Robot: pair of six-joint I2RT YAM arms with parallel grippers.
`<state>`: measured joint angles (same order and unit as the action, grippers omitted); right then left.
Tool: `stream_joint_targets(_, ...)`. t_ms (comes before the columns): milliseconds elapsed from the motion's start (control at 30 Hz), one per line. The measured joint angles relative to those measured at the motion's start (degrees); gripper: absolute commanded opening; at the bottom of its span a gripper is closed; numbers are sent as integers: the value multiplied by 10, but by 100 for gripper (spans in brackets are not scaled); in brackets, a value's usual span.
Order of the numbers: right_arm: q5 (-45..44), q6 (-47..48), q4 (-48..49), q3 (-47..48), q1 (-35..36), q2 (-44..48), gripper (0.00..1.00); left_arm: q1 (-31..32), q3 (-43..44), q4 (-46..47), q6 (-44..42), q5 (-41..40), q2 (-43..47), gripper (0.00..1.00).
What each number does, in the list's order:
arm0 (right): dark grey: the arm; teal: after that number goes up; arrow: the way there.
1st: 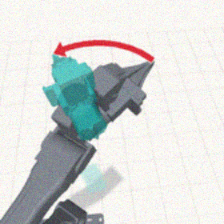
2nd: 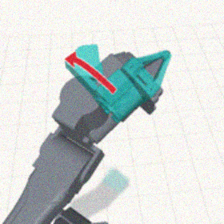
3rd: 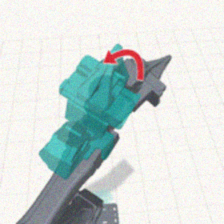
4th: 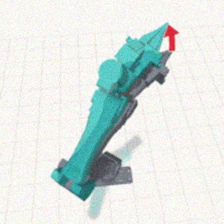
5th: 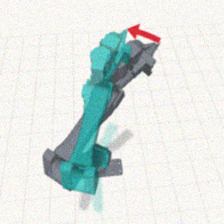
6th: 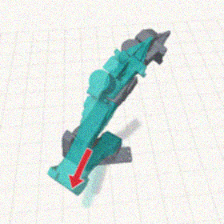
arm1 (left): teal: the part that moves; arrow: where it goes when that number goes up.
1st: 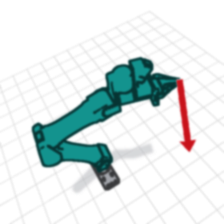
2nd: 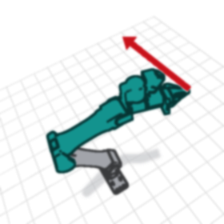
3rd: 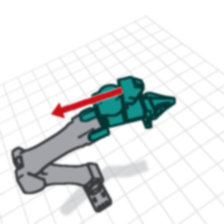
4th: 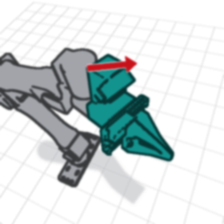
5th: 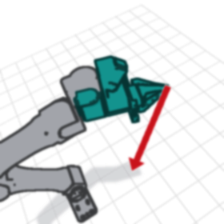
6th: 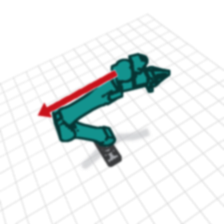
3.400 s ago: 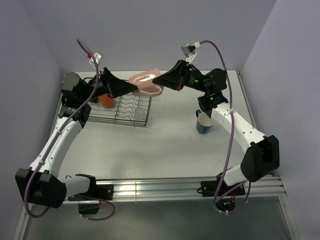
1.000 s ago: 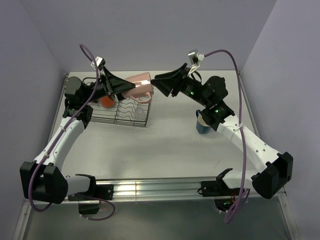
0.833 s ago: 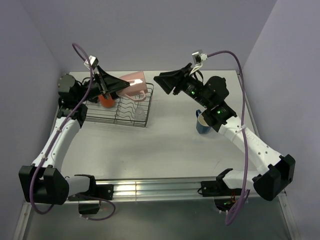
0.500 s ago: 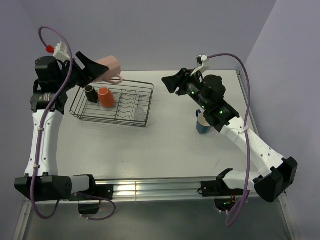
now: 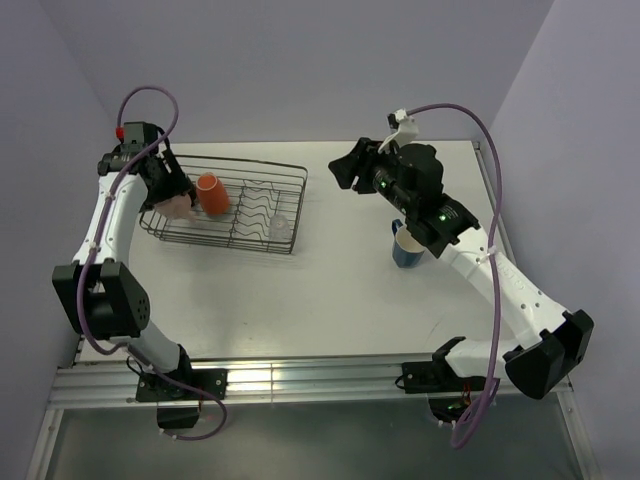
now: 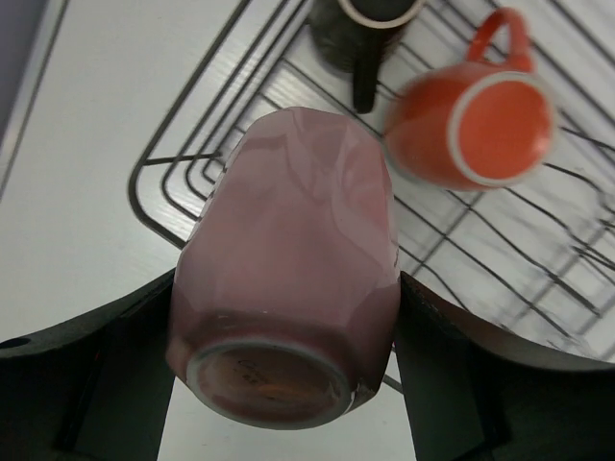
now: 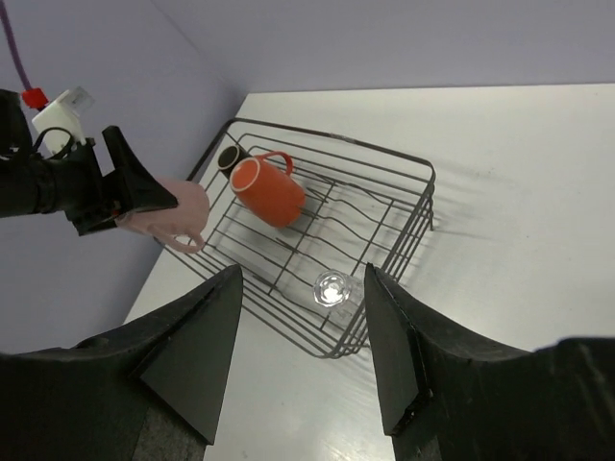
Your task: Load the cups into the dish rack
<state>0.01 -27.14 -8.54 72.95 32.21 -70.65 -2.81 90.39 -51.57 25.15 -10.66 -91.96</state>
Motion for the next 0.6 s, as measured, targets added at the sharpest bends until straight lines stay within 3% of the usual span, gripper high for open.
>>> stream_joint_targets(300, 6, 6, -18, 0, 0, -6, 61, 0, 42, -29, -7, -66, -40, 0)
stream_joint_targets(600, 17, 14, -18, 0, 0, -6, 61, 0, 73, -28, -5, -73, -103, 0)
